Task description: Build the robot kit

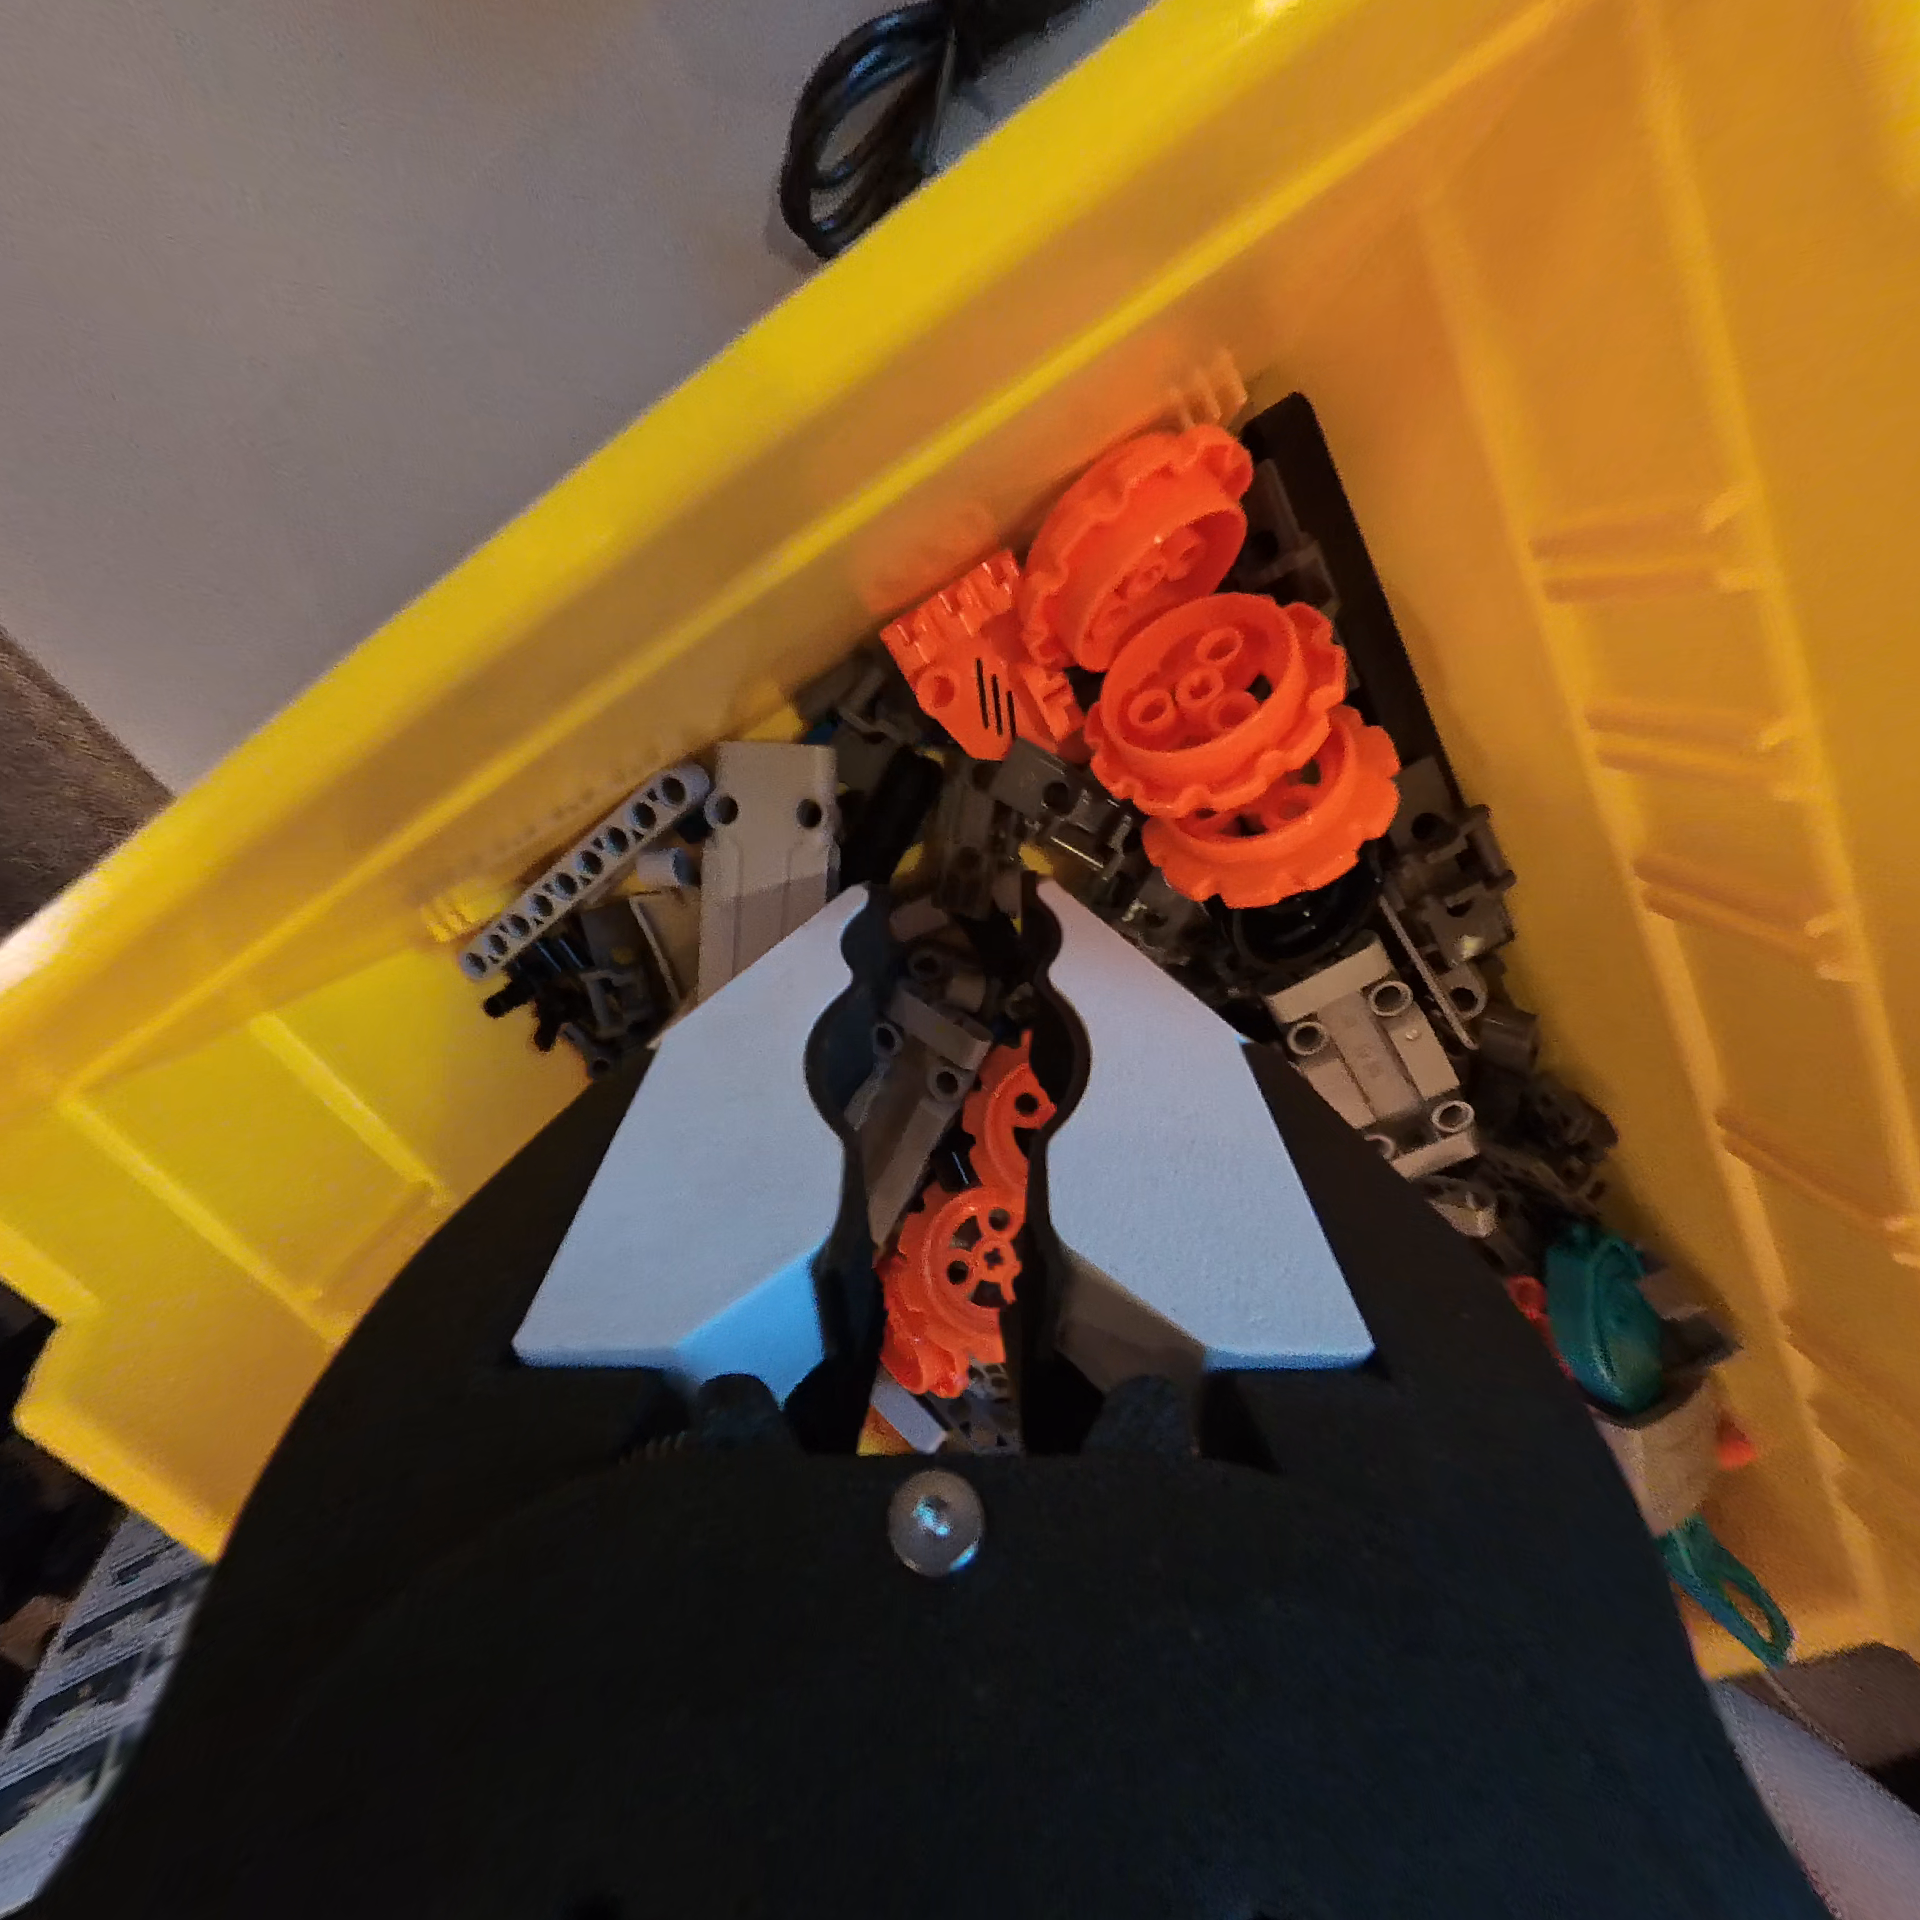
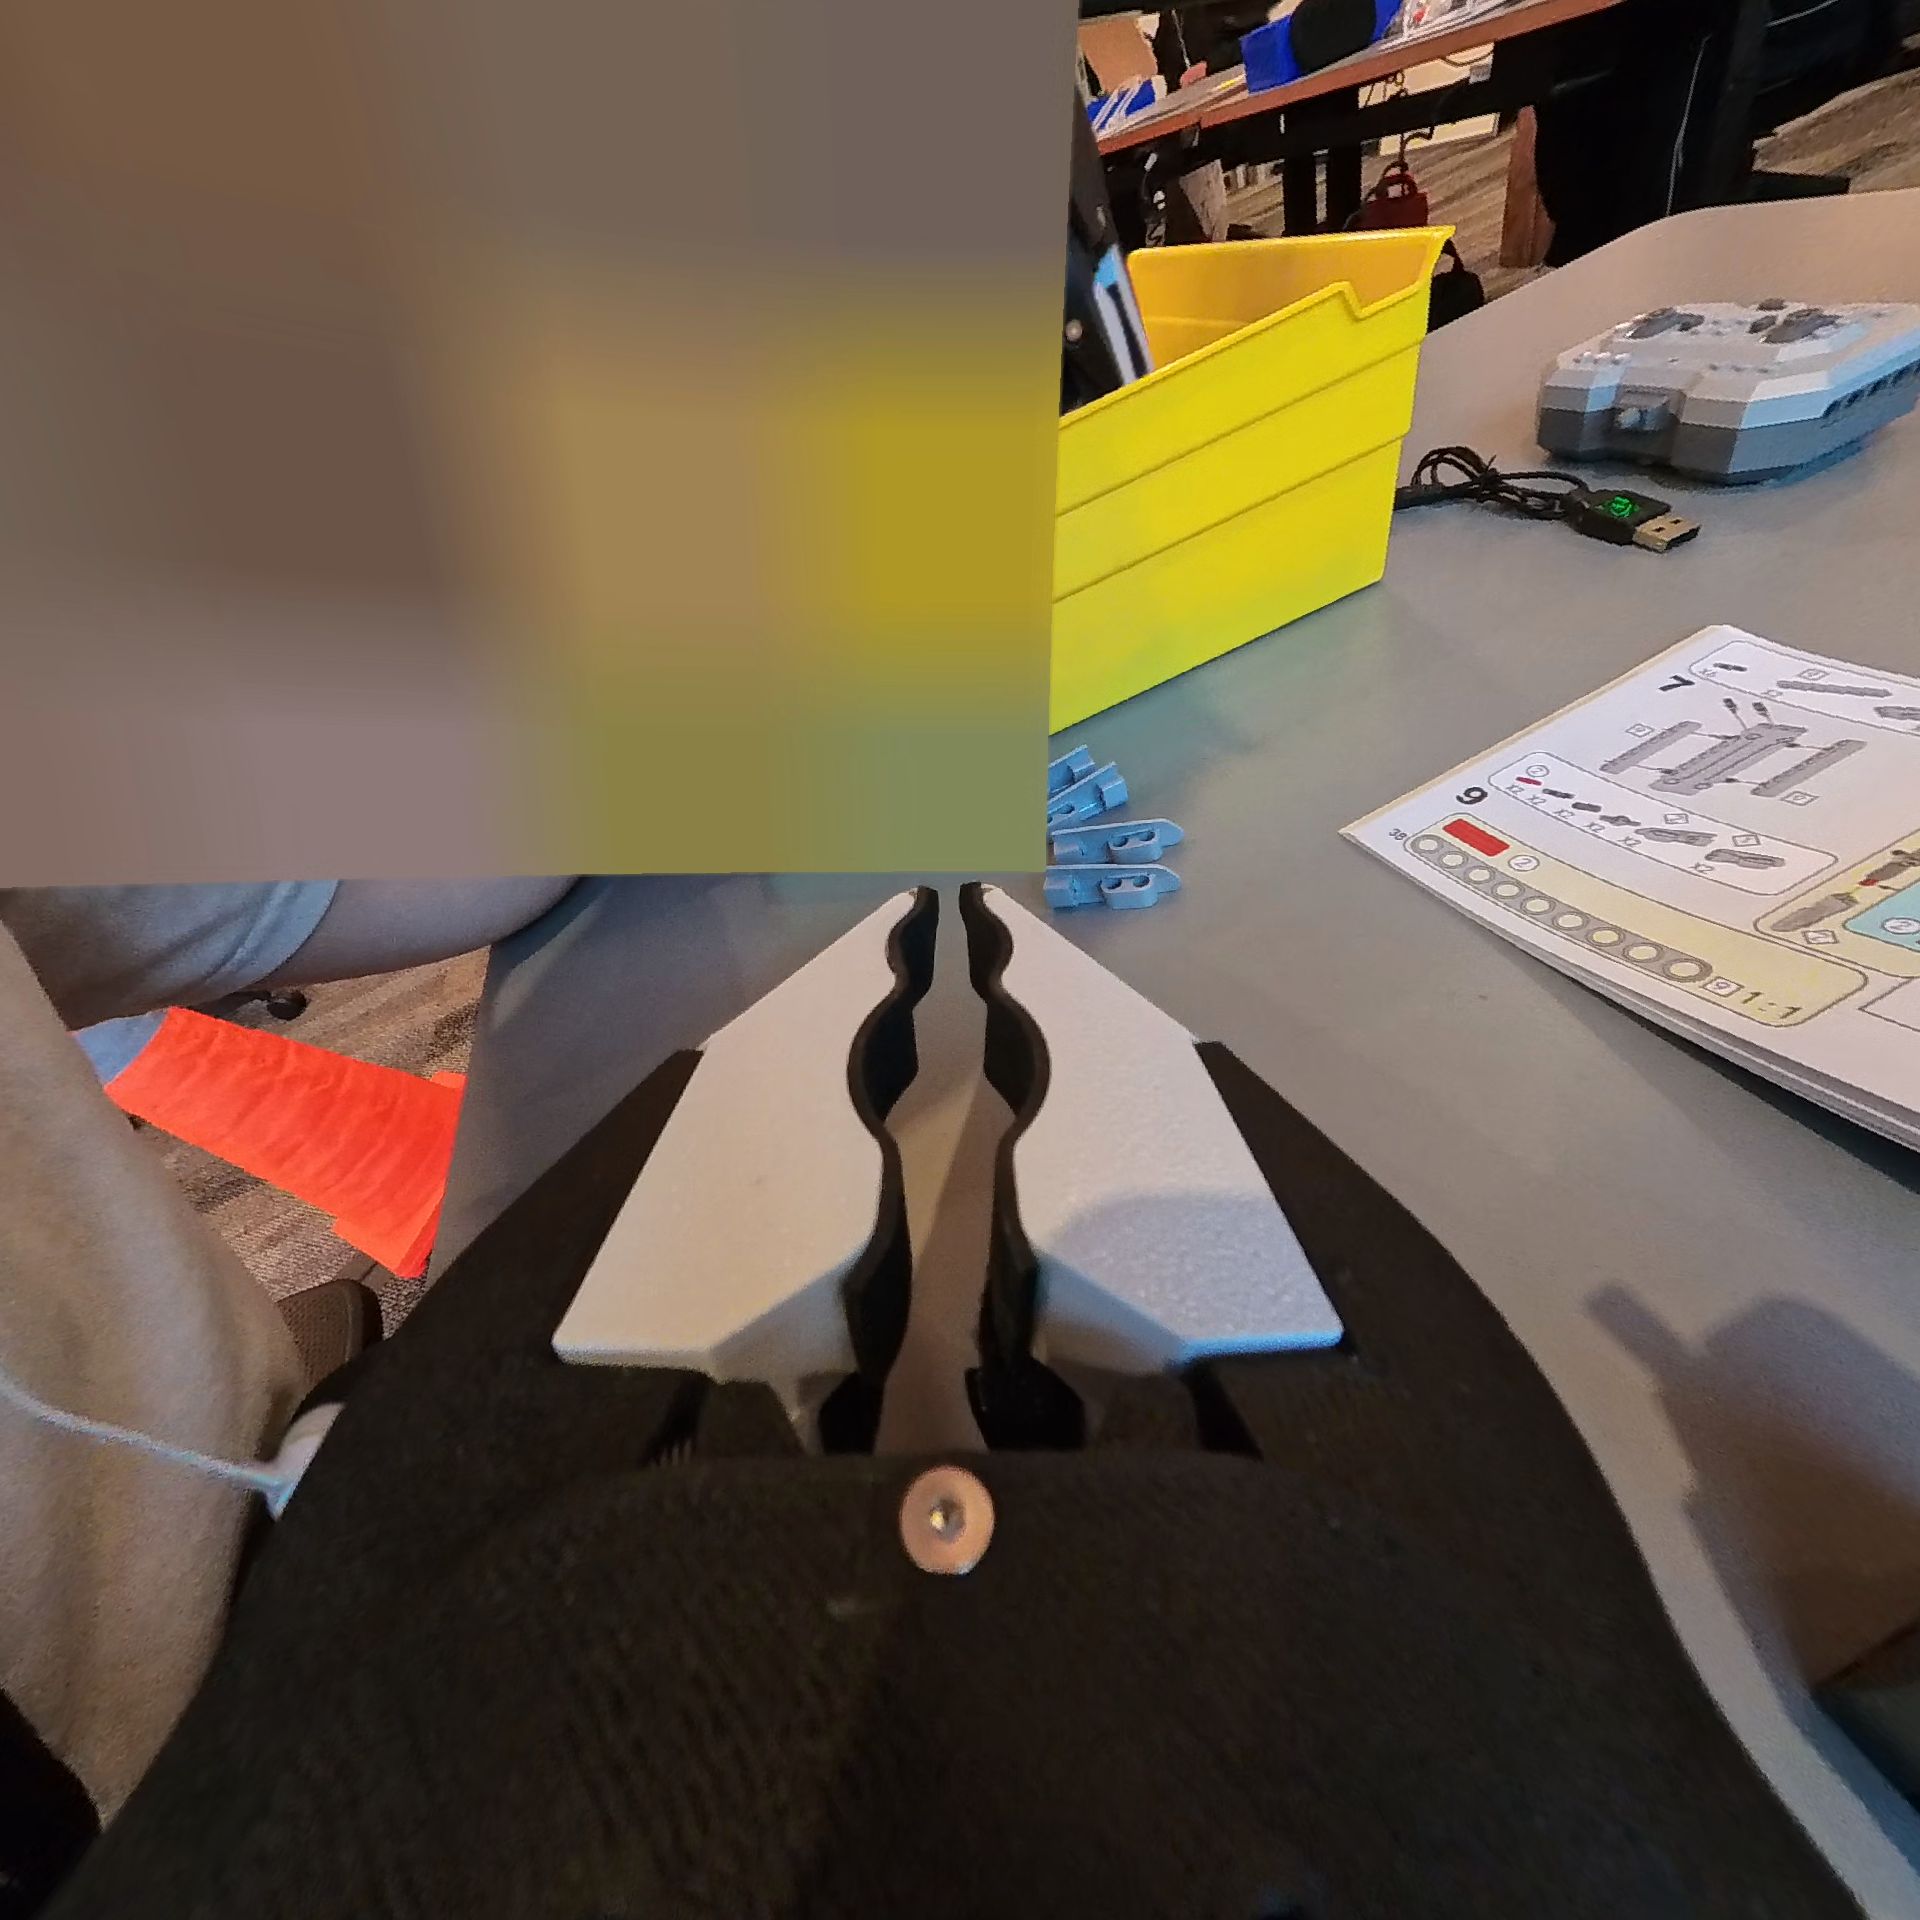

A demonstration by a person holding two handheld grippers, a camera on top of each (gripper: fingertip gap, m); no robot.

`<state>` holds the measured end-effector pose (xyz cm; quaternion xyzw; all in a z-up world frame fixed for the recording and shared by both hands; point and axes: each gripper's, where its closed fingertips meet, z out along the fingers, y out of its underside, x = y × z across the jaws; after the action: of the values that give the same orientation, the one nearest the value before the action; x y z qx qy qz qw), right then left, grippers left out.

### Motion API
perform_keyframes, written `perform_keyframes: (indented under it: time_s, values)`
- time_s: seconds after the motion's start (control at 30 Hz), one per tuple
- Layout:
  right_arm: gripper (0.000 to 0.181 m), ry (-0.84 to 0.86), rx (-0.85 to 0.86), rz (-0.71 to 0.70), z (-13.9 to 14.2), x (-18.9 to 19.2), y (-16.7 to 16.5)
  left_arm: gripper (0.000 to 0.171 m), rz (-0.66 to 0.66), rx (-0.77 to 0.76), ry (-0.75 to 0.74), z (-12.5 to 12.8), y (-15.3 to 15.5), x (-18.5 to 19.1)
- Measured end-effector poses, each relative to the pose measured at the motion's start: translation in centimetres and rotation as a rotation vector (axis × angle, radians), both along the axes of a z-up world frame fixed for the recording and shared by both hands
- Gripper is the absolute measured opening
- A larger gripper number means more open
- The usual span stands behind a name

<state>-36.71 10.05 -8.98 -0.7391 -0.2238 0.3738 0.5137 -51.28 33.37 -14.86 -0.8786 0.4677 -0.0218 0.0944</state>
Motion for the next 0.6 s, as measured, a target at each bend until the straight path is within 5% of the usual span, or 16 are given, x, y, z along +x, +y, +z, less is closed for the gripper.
perform_keyframes:
  time_s: [0.6]
  values:
    - [0.007,-0.169,0.012,-0.135,-1.3,1.8,1.2,0.026,-0.059,0.07,0.077,-0.4,0.6,0.2]
